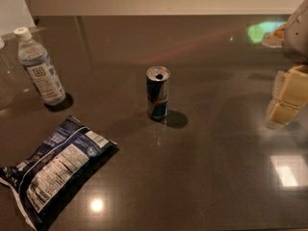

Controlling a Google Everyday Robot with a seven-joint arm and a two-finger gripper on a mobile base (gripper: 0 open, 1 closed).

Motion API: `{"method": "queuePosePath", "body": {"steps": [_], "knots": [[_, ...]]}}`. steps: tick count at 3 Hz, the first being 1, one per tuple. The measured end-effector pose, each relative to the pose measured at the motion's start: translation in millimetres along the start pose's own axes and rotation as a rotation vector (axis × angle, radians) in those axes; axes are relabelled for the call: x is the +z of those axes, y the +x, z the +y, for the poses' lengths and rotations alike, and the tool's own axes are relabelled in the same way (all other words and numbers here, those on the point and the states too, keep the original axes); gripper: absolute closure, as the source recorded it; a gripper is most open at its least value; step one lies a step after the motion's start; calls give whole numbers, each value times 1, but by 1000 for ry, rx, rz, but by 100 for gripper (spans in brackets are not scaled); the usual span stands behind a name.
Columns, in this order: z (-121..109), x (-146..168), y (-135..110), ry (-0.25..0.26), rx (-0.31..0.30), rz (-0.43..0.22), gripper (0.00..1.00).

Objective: Pick blue chip bag

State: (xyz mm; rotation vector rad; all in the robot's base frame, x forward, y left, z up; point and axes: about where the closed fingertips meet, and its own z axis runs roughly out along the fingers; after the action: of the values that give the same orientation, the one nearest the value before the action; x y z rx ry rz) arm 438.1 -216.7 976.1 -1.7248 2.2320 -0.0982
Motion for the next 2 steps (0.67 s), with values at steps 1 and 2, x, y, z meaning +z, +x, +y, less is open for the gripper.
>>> {"method": "queuePosePath", "body": {"steps": [1, 2], "knots": [[0, 0, 0, 0, 0, 0, 0], [9, 9, -20, -20, -67, -13, 0]]}}
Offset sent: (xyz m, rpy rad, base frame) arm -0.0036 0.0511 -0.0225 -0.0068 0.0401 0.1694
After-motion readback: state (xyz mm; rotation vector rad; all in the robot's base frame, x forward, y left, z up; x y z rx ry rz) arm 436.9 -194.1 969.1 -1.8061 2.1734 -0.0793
